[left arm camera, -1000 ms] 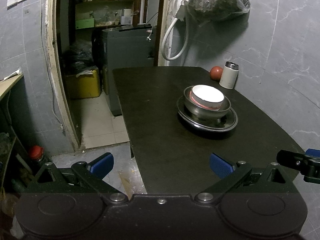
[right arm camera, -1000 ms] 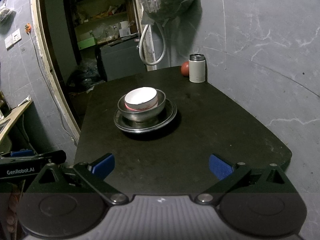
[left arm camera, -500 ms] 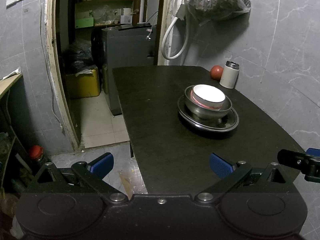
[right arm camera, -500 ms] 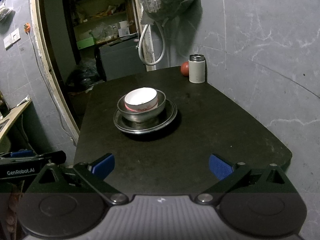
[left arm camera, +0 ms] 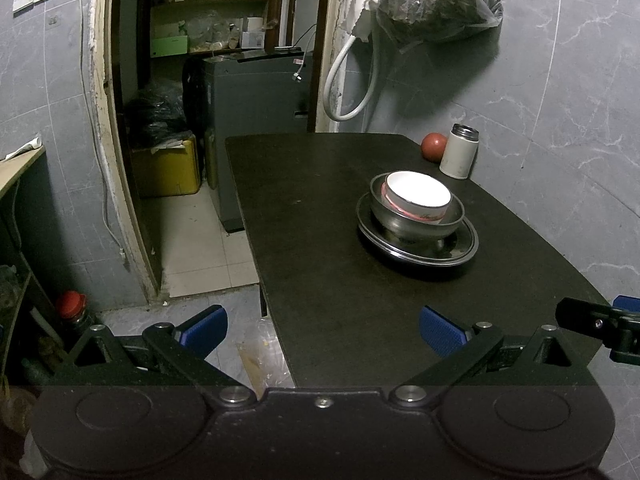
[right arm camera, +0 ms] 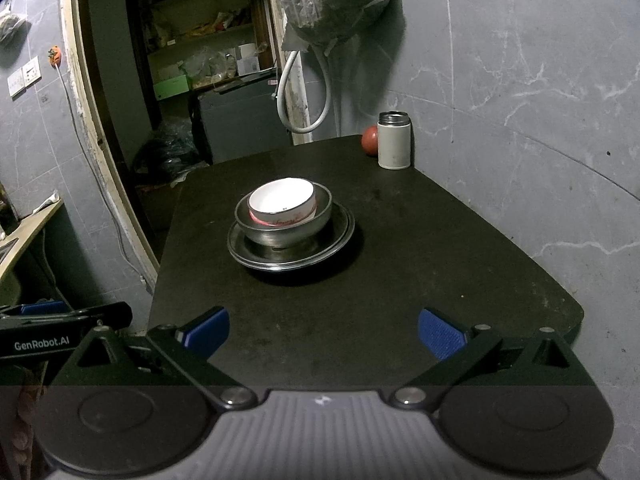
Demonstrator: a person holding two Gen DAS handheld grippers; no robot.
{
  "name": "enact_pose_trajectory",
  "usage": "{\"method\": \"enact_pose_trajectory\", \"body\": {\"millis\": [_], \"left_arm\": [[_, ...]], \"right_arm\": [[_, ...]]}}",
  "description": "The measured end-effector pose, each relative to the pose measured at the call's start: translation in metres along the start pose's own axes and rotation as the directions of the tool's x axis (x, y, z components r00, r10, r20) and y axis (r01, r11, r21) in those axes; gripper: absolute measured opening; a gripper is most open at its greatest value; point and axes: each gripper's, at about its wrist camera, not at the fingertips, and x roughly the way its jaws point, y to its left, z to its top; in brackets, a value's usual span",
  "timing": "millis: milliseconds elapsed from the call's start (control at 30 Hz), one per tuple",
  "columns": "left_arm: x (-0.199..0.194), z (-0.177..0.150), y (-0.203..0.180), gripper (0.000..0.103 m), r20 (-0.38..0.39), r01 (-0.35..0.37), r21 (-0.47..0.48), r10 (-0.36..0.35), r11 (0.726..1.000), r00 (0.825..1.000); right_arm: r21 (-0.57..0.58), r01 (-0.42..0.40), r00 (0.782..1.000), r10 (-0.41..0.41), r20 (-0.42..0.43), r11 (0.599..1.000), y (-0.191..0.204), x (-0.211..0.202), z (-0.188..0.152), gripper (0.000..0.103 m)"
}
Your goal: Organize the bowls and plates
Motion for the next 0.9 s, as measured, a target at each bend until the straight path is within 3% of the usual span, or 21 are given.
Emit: {"method": "enact_pose_trajectory", "body": {"millis": [900], "left_arm": [[0.0044, 0.0004, -0.0073, 0.102, -0.008, 0.000, 0.021, 0.000, 1.000, 1.000]], "right_arm": [[0.015, 0.002, 1.000, -0.002, -0.004, 1.000, -0.0072, 0.0010, -0.0019, 0.103]]}}
